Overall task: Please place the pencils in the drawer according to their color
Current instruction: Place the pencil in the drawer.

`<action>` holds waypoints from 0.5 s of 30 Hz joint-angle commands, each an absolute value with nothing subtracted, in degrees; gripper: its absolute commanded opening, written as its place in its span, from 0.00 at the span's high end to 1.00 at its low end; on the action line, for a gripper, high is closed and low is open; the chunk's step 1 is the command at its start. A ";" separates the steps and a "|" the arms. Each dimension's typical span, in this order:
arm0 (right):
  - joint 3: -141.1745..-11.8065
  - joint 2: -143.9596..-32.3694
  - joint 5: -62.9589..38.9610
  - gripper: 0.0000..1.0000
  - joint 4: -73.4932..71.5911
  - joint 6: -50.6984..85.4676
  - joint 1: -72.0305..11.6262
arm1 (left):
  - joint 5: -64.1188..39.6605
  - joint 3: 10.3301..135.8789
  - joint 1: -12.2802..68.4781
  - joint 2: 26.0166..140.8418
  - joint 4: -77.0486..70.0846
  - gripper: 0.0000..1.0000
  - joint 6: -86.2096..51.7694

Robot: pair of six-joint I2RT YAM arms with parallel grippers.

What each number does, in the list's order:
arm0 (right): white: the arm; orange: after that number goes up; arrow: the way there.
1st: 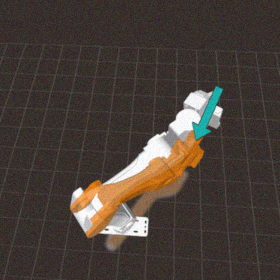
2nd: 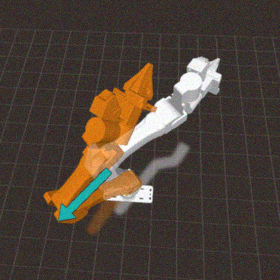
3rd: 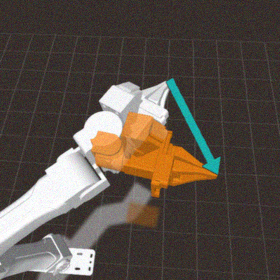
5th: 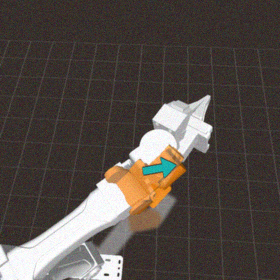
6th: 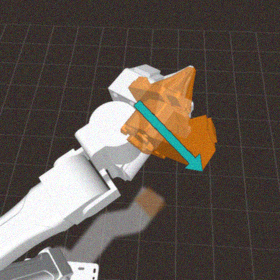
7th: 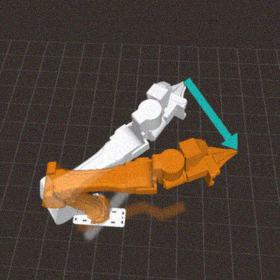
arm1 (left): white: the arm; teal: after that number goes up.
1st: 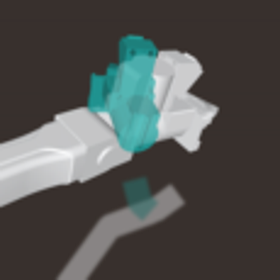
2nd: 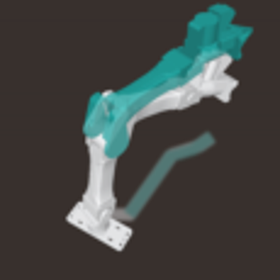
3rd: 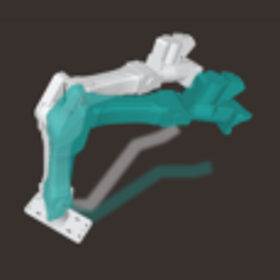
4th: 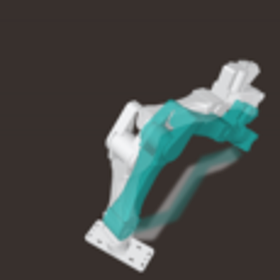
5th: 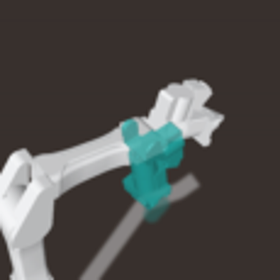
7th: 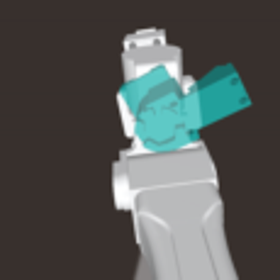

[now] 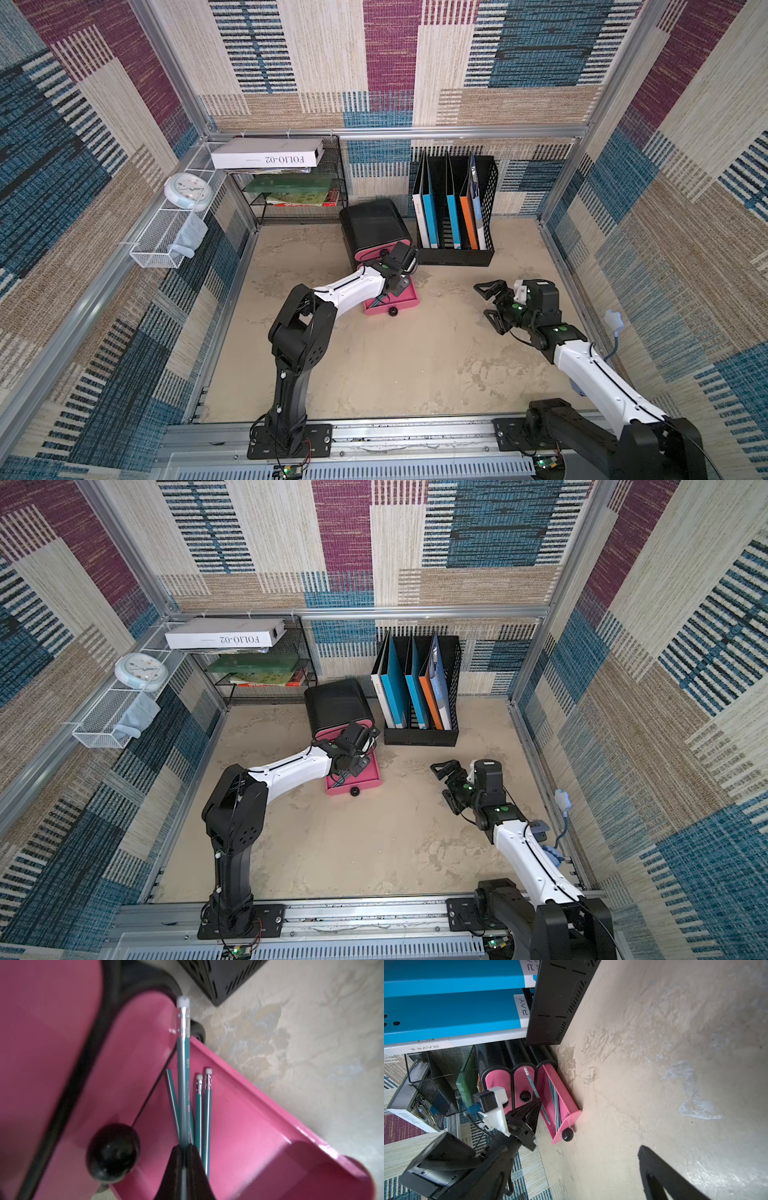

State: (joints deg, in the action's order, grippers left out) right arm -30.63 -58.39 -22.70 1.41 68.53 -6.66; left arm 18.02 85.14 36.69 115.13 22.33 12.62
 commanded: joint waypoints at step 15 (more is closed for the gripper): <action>-30.58 -57.93 -23.99 0.01 -0.86 69.17 -6.91 | 18.37 80.81 36.30 112.59 26.17 0.66 9.00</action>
State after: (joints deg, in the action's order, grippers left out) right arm -30.63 -58.19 -23.24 0.30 69.36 -6.76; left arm 18.24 80.05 36.27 112.84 24.25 10.35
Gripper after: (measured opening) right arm 0.992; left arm 0.332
